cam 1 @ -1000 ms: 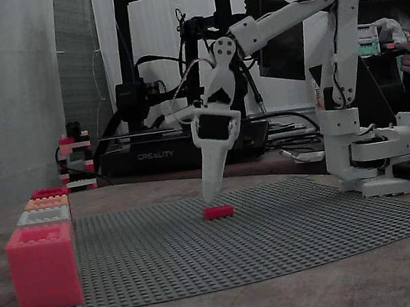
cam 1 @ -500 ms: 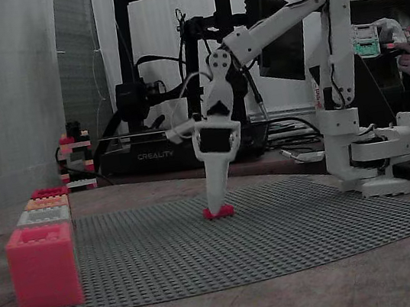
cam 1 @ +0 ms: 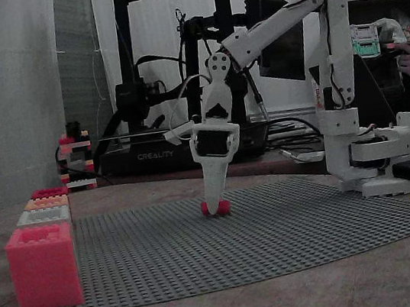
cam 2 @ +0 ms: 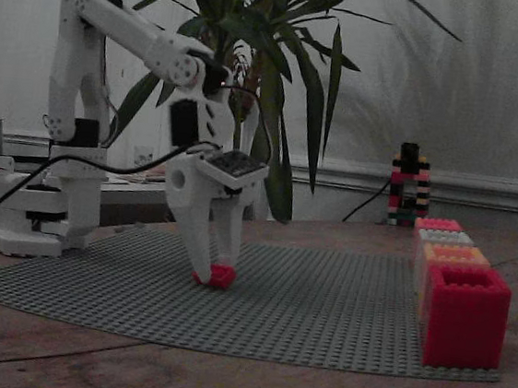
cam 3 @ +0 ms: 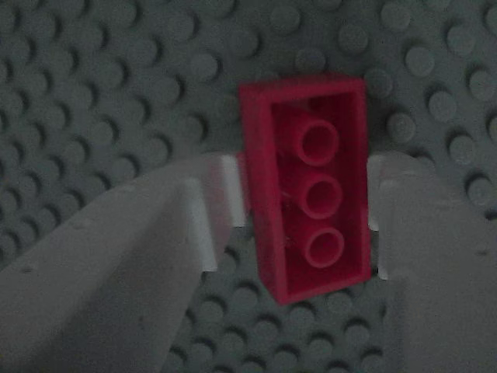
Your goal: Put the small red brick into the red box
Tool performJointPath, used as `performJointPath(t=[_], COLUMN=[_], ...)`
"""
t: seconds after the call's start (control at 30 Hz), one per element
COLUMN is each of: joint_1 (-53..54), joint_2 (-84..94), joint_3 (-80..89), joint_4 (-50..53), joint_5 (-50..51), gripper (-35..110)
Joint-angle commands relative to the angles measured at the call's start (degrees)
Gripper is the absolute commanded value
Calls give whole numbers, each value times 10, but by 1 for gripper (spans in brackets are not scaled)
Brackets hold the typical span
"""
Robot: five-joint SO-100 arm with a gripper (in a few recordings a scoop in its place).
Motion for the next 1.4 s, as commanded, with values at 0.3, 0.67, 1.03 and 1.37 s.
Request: performJointPath(t=[0.3,0.67,1.03,1.37], joint_1=[-2,18,69,99], joint_2=[2,-7,-108,-234], joint_3=[-62,-153,-165,-262], joint_4=[-87,-259,-567,-675], joint_5=[134,406,511,592], gripper=[0,0,0,0])
